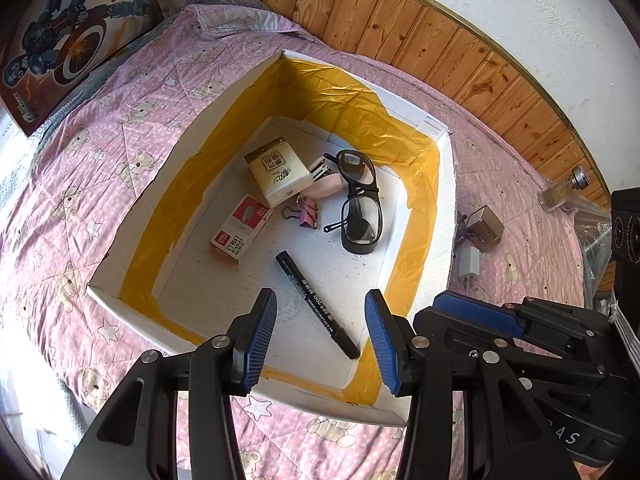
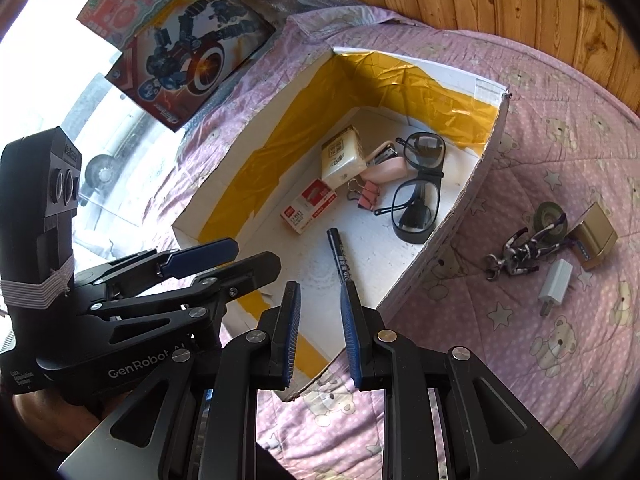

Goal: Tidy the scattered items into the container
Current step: 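Withdraw both open tools from above the white box, then move the left tool to the purple figure keychain while the right tool approaches the white charger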

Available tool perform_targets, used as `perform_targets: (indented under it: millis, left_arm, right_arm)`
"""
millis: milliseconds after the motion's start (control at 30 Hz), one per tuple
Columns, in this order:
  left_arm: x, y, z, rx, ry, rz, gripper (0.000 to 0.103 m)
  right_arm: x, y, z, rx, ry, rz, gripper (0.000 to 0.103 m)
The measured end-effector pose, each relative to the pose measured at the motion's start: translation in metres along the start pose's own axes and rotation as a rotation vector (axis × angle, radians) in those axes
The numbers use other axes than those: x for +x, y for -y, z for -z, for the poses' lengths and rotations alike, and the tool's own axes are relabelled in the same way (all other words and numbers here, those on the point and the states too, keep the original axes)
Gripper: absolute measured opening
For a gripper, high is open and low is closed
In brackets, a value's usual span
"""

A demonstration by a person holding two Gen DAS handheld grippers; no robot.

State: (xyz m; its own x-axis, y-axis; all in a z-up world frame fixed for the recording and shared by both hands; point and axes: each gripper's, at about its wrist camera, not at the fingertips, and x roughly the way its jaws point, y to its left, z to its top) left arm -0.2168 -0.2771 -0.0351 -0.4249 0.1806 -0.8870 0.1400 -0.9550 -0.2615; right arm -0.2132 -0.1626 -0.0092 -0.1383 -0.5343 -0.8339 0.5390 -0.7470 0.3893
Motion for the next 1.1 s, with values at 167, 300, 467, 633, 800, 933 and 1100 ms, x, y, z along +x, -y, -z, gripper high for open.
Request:
perform_targets:
  millis: [167, 300, 467, 633, 800, 933, 1100]
  left_arm:
    - [-0.009, 0.008, 0.002, 0.021, 0.017, 0.0, 0.048]
    - [-0.016, 0.013, 0.003, 0.036, 0.026, -0.003, 0.048]
    - [-0.021, 0.018, 0.006, 0.052, 0.031, -0.007, 0.048]
    - [-0.024, 0.022, 0.009, 0.063, 0.032, -0.007, 0.048]
    - [-0.028, 0.028, 0.01, 0.073, 0.042, 0.003, 0.048]
    - [-0.028, 0.039, 0.01, 0.1, 0.039, 0.027, 0.048]
    - [-0.023, 0.064, 0.011, 0.158, 0.025, 0.07, 0.048]
  right_arm:
    - [-0.012, -0.001, 0.004, 0.001, 0.028, -0.001, 0.025]
    - [-0.018, -0.001, 0.006, 0.007, 0.046, -0.005, 0.025]
    - [-0.024, 0.0, 0.011, 0.014, 0.061, -0.006, 0.025]
    - [-0.029, 0.001, 0.014, 0.019, 0.072, -0.006, 0.025]
    - [-0.036, 0.008, 0.019, 0.037, 0.089, -0.001, 0.025]
    - [-0.045, 0.025, 0.024, 0.094, 0.116, 0.01, 0.025]
    - [-0.053, 0.055, 0.033, 0.178, 0.133, 0.024, 0.025]
